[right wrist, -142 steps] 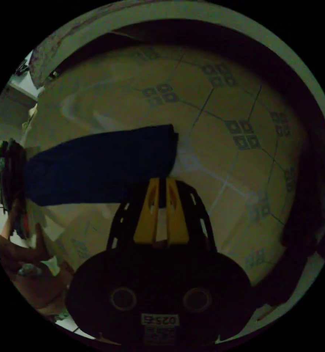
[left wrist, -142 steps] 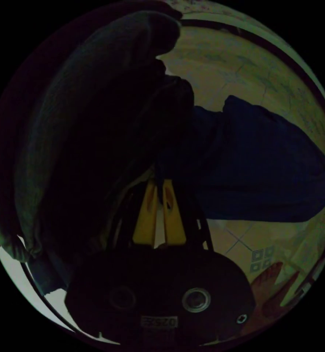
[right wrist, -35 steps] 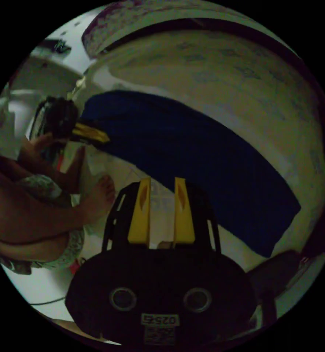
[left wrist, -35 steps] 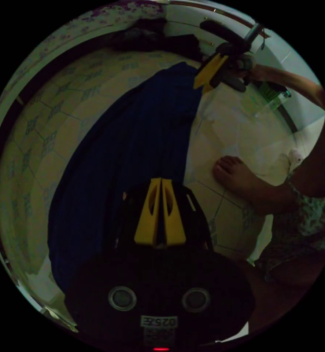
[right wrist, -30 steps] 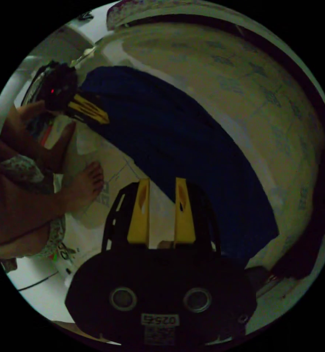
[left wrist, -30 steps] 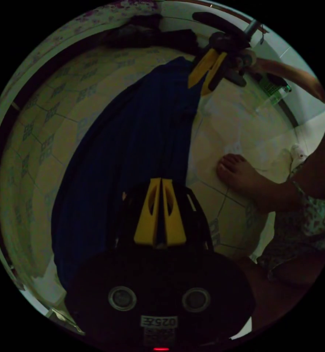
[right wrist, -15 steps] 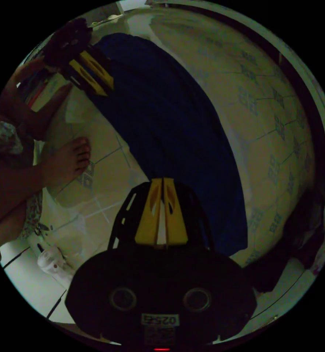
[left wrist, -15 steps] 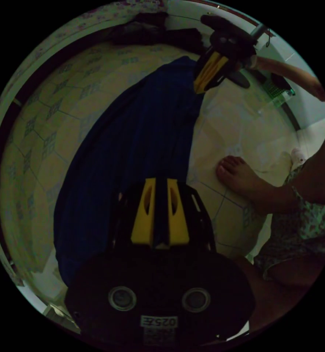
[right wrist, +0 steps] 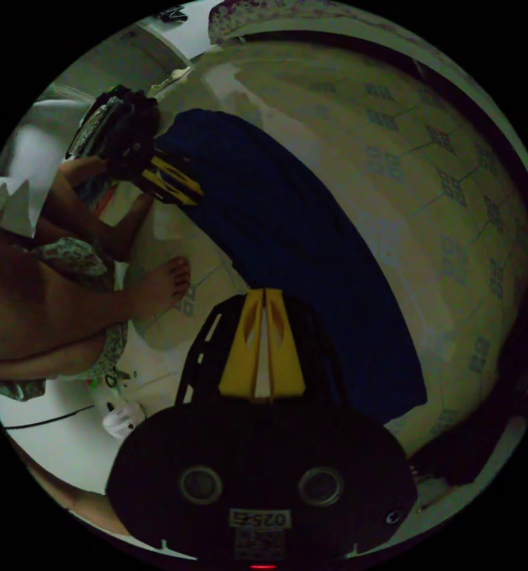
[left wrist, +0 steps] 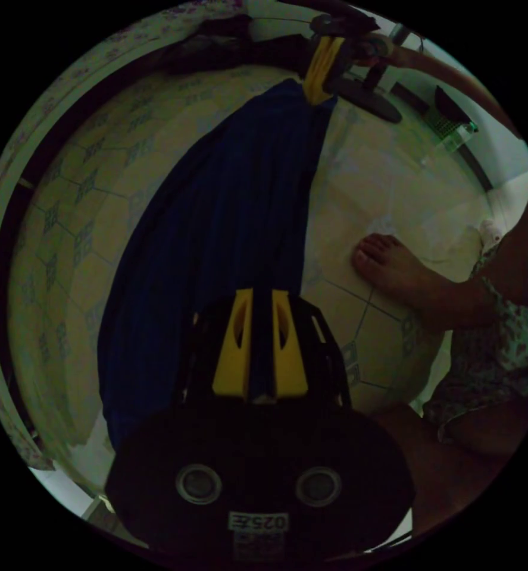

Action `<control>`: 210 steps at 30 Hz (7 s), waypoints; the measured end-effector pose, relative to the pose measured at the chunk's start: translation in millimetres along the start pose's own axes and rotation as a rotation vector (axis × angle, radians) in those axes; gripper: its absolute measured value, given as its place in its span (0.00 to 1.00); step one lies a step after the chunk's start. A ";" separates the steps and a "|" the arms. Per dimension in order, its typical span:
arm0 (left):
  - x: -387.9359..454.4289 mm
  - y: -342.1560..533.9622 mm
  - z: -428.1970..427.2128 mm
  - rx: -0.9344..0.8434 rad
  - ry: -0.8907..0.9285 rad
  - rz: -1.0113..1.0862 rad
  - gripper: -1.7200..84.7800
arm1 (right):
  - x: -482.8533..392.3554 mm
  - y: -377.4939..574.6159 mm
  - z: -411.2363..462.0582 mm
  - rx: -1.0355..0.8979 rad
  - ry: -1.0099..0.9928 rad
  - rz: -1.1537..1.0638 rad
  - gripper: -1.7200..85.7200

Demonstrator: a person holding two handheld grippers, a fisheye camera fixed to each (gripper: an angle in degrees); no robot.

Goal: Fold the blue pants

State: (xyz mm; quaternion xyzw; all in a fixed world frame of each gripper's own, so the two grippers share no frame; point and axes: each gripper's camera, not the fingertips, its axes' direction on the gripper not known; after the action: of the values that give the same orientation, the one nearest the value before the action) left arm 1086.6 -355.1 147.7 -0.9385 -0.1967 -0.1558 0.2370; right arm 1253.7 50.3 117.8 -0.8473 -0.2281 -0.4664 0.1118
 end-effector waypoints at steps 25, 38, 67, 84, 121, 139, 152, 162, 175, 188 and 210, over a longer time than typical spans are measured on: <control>63.3 -10.9 -37.5 0.021 0.095 0.208 0.01 | 44.0 -15.2 -0.6 -0.136 -0.082 -0.151 0.01; 92.0 -45.1 -56.9 0.027 0.244 0.306 0.01 | 58.8 -15.5 36.6 -0.224 -0.079 -0.038 0.11; 141.5 -151.8 -52.9 -0.105 -0.042 0.534 0.06 | 70.4 -137.5 50.7 -0.104 0.090 -0.278 0.08; 162.2 -149.0 -55.1 -0.068 0.030 0.540 0.01 | 36.2 -115.4 61.6 -0.158 0.206 -0.319 0.01; 107.5 -11.5 -14.8 -0.006 -0.022 0.507 0.01 | -10.3 113.0 -41.7 0.043 0.160 -0.175 0.01; 11.3 152.4 29.0 0.158 0.268 0.315 0.00 | 25.4 475.7 -150.0 0.532 0.094 0.504 0.13; 295.9 120.0 133.8 -0.032 0.380 1.054 0.02 | -55.3 814.9 -80.6 1.145 0.065 1.418 0.21; 451.3 177.3 258.0 -0.044 0.385 1.156 0.05 | -39.8 913.2 -79.7 1.108 0.001 1.481 0.14; 455.0 293.1 317.6 -0.100 0.292 1.239 0.01 | -64.0 984.7 -92.1 1.192 -0.018 1.474 0.01; 479.9 350.3 319.6 -0.003 0.292 1.381 0.01 | -74.9 996.5 -115.3 1.086 0.095 1.519 0.01; 512.5 284.3 309.1 -0.213 0.385 1.478 0.02 | -63.1 903.7 -60.3 1.087 0.019 1.476 0.08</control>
State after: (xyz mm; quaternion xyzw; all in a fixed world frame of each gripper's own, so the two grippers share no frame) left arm 1722.1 -277.6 -23.1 -0.8002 0.5420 -0.1357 0.2177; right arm 1623.6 -778.9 118.4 -0.6048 0.1839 -0.1121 0.7667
